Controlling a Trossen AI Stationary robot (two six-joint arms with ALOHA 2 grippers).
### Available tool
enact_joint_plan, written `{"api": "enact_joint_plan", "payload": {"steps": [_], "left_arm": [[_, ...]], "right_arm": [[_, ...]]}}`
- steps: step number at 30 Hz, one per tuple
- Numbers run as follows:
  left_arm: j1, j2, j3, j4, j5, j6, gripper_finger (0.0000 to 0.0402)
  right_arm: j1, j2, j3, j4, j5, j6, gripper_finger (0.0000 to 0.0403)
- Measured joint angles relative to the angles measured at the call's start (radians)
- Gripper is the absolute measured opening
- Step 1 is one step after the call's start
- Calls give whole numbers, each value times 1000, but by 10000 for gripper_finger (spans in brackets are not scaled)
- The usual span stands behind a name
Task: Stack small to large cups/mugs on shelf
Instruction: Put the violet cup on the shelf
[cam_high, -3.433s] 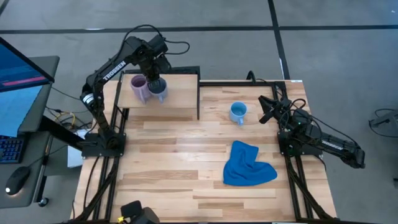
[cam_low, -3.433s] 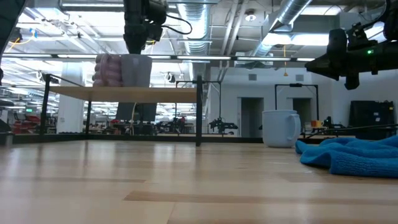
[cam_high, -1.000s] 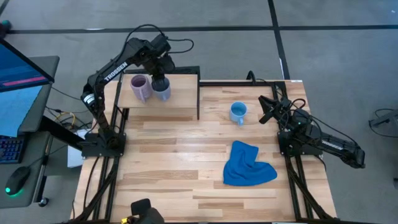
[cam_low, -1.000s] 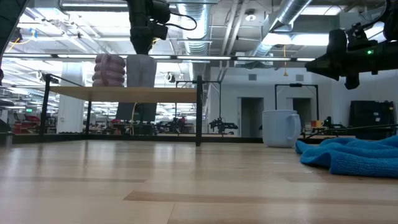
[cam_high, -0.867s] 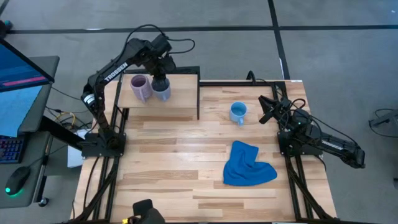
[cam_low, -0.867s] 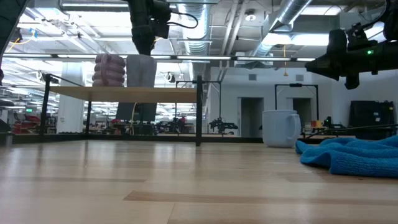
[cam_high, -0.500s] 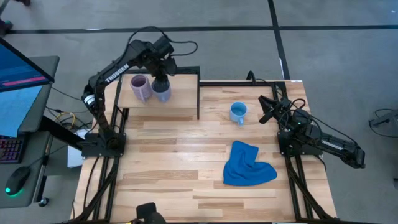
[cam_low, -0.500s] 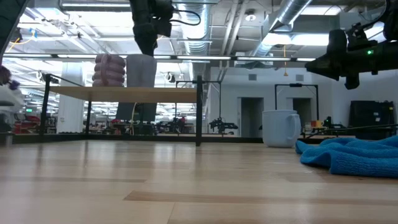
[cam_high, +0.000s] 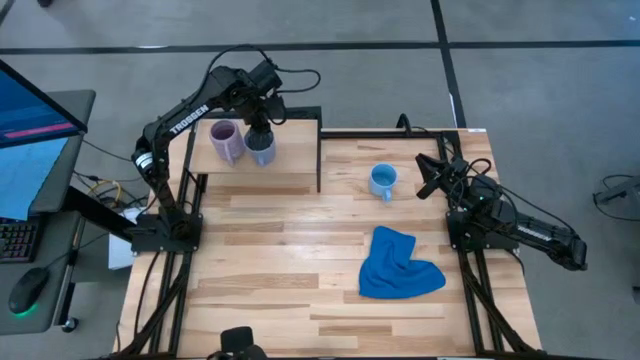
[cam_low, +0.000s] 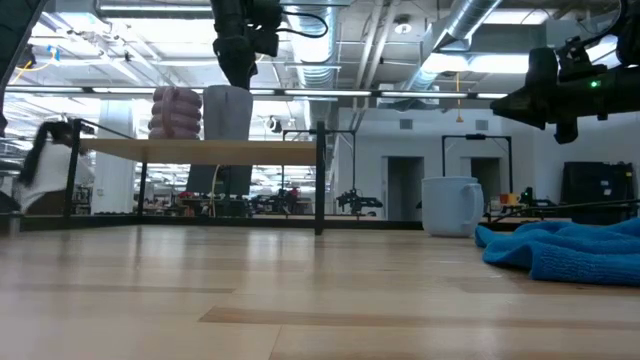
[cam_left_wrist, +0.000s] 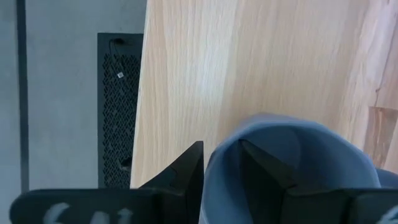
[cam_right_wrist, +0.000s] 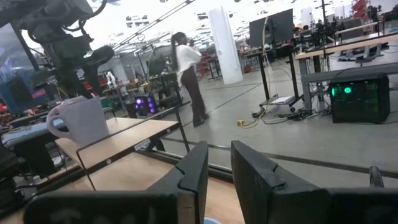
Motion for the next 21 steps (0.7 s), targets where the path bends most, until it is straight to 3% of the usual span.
{"api": "enact_joint_plan", "payload": {"steps": [21], "left_arm": [[0,0,0,34,-8,1,90]], "right_arm": [[0,0,0,-1,0,0,93]]}}
